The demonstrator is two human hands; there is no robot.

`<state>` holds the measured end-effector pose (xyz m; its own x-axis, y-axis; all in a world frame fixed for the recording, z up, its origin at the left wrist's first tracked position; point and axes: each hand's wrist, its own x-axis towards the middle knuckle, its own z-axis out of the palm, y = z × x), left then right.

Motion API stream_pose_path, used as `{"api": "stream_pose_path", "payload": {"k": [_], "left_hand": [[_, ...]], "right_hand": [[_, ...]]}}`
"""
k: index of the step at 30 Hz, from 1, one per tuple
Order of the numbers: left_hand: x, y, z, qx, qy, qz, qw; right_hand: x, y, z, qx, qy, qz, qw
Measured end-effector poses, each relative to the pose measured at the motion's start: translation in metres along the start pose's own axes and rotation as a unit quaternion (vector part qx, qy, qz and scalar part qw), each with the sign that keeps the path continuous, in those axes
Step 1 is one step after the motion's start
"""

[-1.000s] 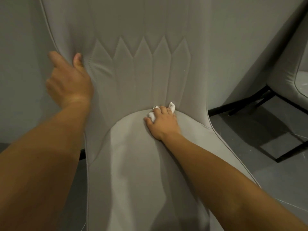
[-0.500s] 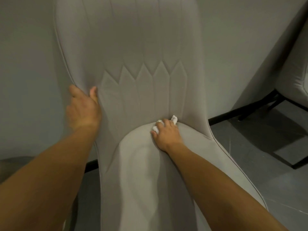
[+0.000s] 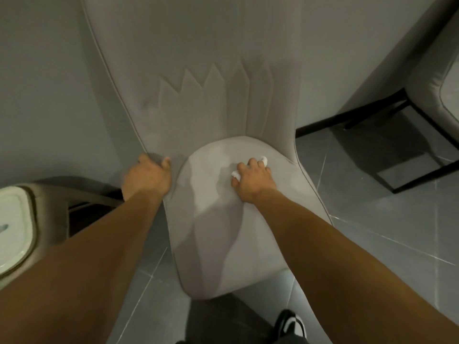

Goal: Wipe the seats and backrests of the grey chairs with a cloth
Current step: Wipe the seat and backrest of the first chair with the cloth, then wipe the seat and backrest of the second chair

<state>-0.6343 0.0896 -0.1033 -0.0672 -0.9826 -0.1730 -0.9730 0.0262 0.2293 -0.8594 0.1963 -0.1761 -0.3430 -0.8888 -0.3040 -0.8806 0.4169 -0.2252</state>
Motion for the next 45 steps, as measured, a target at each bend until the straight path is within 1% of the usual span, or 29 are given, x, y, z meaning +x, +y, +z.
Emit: {"api": "stream_pose_path", "payload": {"k": [1,3,6,9,12,15,19,24,28,31,35,40,43,45], "left_hand": [[-0.012,-0.001,-0.004,0.034,-0.046,0.007,0.998],[-0.040,0.000,-0.017,0.105,-0.100,0.052,0.988],[-0.078,0.006,-0.047,0.189,-0.118,0.153,0.963],[-0.114,0.020,-0.087,0.204,-0.118,0.202,0.951],[-0.149,0.034,-0.131,0.201,-0.108,0.229,0.946],[-0.182,0.043,-0.171,0.206,-0.105,0.246,0.941],[-0.221,0.044,-0.212,0.228,-0.121,0.264,0.929],[-0.241,0.045,-0.255,0.276,-0.150,0.265,0.912],[-0.247,0.066,-0.274,0.284,-0.133,0.317,0.895],[-0.248,0.099,-0.282,0.298,-0.114,0.338,0.885],[-0.254,0.163,-0.277,0.301,-0.102,0.366,0.875],[-0.269,0.275,-0.257,0.306,-0.076,0.386,0.867],[-0.292,0.362,-0.236,0.293,-0.067,0.406,0.863],[-0.316,0.425,-0.220,0.280,-0.060,0.422,0.860]], "right_hand": [[-0.011,0.002,-0.012,-0.004,-0.007,0.005,1.000],[-0.033,0.005,-0.039,-0.008,-0.014,0.017,1.000],[-0.065,0.005,-0.088,-0.017,-0.015,0.021,1.000],[-0.099,0.003,-0.139,-0.036,-0.020,0.015,0.999],[-0.138,-0.001,-0.184,-0.047,-0.026,0.020,0.998],[-0.176,-0.006,-0.221,-0.033,-0.020,0.029,0.999],[-0.222,-0.022,-0.259,-0.010,-0.011,0.045,0.999],[-0.274,-0.038,-0.299,0.005,0.005,0.065,0.998],[-0.302,-0.021,-0.331,0.024,0.035,0.103,0.994],[-0.317,0.010,-0.353,0.036,0.056,0.133,0.989],[-0.333,0.080,-0.379,0.048,0.081,0.179,0.979],[-0.345,0.206,-0.416,0.051,0.113,0.219,0.968],[-0.352,0.295,-0.438,0.050,0.119,0.235,0.963],[-0.353,0.354,-0.453,0.046,0.113,0.230,0.965]]}}
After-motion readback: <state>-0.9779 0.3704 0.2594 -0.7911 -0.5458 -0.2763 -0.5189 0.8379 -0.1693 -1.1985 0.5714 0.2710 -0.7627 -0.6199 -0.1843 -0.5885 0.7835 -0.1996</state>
